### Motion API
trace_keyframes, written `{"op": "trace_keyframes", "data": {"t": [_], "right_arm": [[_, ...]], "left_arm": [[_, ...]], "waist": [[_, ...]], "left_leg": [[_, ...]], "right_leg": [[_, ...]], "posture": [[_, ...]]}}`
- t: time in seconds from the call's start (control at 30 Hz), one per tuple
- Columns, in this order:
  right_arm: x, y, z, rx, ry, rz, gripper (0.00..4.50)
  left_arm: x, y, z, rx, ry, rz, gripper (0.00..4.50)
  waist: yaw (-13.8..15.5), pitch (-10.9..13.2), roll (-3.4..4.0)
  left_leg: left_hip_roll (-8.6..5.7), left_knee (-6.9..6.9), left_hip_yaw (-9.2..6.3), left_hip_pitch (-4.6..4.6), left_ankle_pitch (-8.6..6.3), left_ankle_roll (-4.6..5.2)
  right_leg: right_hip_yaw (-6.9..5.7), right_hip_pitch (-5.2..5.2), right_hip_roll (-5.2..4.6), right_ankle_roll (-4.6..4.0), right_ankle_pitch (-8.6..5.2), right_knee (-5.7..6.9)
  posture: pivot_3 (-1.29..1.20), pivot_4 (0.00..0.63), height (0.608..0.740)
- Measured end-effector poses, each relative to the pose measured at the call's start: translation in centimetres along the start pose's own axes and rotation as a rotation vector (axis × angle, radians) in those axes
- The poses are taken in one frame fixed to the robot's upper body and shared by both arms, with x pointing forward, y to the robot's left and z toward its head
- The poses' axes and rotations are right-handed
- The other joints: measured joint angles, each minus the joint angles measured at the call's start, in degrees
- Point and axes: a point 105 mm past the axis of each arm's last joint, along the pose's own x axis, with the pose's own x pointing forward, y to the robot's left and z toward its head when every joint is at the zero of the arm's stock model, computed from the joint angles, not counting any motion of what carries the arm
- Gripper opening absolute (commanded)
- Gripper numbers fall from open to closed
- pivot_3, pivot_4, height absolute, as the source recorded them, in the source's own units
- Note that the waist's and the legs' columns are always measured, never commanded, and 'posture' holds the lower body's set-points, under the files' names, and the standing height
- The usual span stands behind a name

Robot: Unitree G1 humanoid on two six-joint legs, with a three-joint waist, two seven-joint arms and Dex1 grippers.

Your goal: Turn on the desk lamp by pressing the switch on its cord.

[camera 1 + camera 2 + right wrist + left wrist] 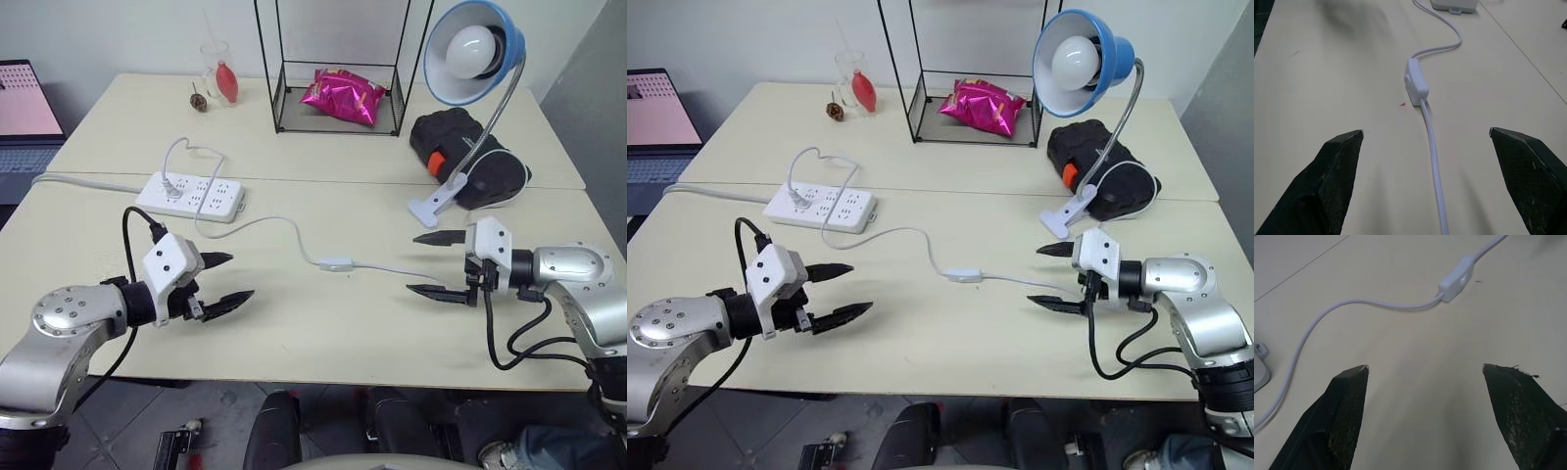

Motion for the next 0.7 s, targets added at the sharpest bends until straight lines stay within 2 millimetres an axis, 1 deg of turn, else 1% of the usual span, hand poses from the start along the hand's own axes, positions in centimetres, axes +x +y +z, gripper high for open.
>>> {"op": "trace_keyframes", "data": {"t": [0.2, 0.33, 0.57, 0.63, 0.7], "right_arm": [[0.1, 0.1, 0.2, -0.004, -0.003, 0.009, 4.35], [0.1, 0.2, 0.2, -0.005, -0.003, 0.010, 4.35], [0.7, 0.4, 0.2, 0.000, -0.016, 0.022, 4.35], [1.0, 0.4, 0.5, -0.006, -0.024, 0.027, 4.35], [1.6, 0.6, 0.6, 0.005, -0.024, 0.049, 4.35]], "left_arm": [[0.2, -0.1, 0.9, 0.025, -0.021, -0.008, 3.88], [0.3, -0.1, 1.1, 0.033, -0.022, -0.006, 3.88], [0.9, 0.2, 1.7, 0.065, -0.041, 0.007, 3.88], [1.0, 0.0, 2.1, 0.074, -0.066, -0.008, 3.88], [1.0, -0.7, 1.8, 0.057, -0.068, -0.054, 3.88]], "waist": [[0.0, 0.0, 0.00], [0.0, 0.0, 0.00], [0.0, 0.0, 0.00], [0.0, 0.0, 0.00], [-0.1, 0.0, 0.00]], "left_leg": [[0.00, 0.00, -0.02, 0.00, 0.00, 0.00], [0.00, 0.00, -0.01, 0.00, 0.00, 0.00], [-0.01, 0.00, -0.01, 0.00, 0.00, 0.00], [0.00, 0.00, -0.01, 0.00, 0.00, 0.00], [0.00, 0.00, 0.00, 0.01, 0.00, 0.00]], "right_leg": [[-0.02, 0.00, 0.00, 0.02, 0.01, 0.00], [-0.01, 0.00, 0.00, 0.01, 0.01, 0.00], [-0.01, 0.00, 0.01, 0.03, 0.02, 0.01], [-0.02, 0.00, 0.01, 0.03, 0.02, 0.00], [-0.01, 0.00, 0.01, 0.03, 0.02, 0.01]], "posture": [[0.00, 0.150, 0.740], [0.00, 0.150, 0.740], [0.00, 0.150, 0.740], [0.00, 0.150, 0.740], [0.00, 0.150, 0.740]]}}
